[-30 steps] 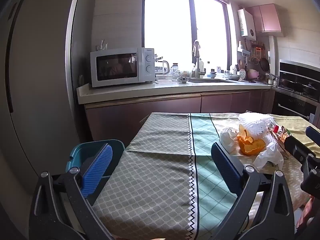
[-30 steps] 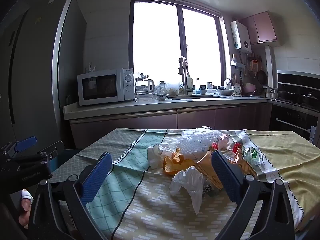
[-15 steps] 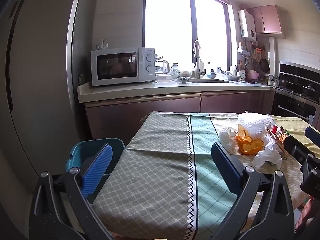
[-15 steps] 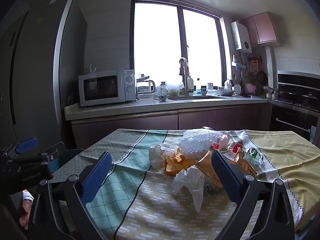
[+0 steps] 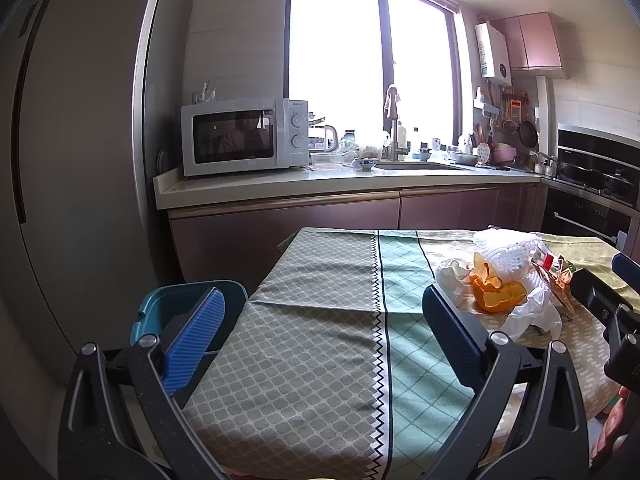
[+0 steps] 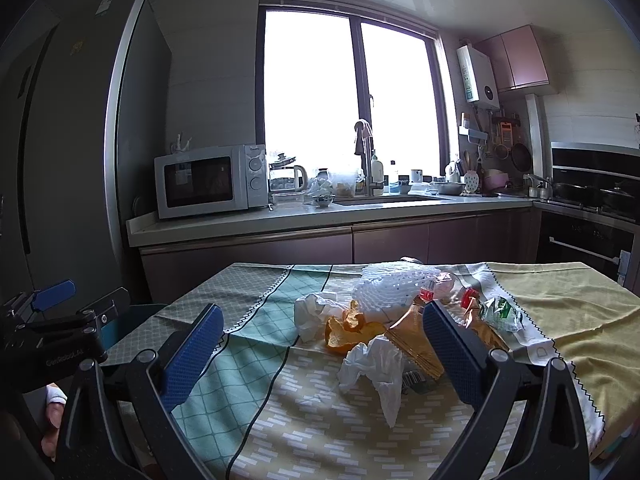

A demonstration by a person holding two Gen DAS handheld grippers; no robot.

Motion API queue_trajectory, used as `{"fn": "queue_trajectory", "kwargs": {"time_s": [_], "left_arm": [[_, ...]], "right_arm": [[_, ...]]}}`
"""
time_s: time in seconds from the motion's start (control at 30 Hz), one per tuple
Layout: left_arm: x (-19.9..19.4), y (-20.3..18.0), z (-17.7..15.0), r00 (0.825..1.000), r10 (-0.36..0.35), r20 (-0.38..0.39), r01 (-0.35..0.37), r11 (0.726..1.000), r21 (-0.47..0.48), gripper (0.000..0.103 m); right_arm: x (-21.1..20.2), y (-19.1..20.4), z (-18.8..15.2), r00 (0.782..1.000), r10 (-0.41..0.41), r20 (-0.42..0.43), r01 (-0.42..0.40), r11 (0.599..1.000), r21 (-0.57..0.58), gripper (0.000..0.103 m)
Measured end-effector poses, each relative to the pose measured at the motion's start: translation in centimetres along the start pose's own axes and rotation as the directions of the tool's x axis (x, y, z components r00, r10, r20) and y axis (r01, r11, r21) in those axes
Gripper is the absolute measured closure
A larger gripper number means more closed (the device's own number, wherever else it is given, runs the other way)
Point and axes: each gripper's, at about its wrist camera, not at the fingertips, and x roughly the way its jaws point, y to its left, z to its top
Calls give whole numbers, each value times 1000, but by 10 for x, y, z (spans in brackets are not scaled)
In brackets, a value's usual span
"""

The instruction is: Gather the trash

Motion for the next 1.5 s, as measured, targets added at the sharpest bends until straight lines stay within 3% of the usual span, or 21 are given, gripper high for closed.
{"fn": "queue_trajectory", "kwargs": {"time_s": [1.5], "left_arm": [[1,0,1,1000,-1,11,1,1000,0,6]], "right_arm": [[0,-3,0,1000,-5,10,5,1000,9,6]]}}
